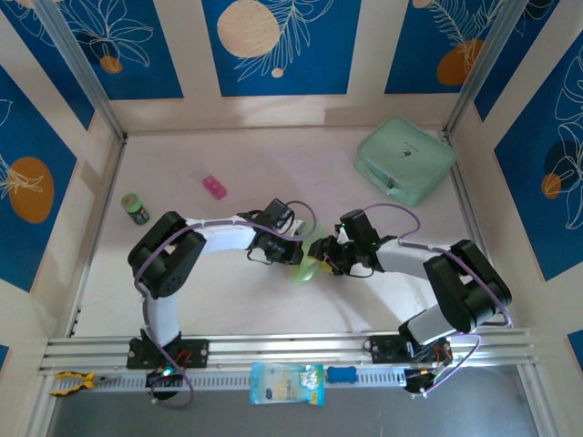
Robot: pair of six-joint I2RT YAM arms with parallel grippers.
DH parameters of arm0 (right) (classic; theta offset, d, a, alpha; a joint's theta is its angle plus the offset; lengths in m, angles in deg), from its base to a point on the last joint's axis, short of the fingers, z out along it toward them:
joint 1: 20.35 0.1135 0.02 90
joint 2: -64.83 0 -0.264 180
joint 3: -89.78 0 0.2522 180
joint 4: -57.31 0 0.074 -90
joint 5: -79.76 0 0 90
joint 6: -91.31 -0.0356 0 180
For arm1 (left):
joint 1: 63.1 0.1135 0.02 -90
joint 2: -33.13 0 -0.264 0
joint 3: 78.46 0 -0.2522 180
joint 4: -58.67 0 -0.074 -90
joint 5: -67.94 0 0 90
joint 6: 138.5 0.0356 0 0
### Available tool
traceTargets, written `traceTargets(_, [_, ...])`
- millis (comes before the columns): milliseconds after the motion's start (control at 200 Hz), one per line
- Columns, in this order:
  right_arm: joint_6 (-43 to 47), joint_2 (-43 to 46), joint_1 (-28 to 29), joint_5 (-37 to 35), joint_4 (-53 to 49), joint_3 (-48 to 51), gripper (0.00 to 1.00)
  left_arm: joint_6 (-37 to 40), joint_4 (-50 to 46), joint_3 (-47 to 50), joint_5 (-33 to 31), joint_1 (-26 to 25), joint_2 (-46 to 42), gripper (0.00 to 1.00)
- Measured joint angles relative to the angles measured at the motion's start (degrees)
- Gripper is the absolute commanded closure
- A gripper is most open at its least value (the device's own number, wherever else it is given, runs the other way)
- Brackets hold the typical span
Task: Fold a paper plane with a square sheet of paper (pick it up from the middle)
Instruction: Turn over the paper at the center of the table.
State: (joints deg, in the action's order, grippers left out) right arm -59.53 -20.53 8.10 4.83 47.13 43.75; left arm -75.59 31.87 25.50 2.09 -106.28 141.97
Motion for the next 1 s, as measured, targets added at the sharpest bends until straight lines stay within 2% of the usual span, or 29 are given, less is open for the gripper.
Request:
traceTargets(195, [0.76, -1.77, -1.31, 0.72, 2.27, -0.63, 0.51, -0.07, 0.17, 0.13, 0.02, 0.0, -0.02, 0.97])
traceTargets(495, [1.25, -4.22, -2.99, 1.97, 5.79, -0.52, 0.63, -0.98, 0.2, 0.15, 0.04, 0.0, -0.02, 0.97])
traceTargets(1000, [2.49, -5.68, -5.25, 4.7, 13.0, 2.8, 0.76, -1.51, 0.63, 0.37, 0.46, 0.07, -0.02, 0.97])
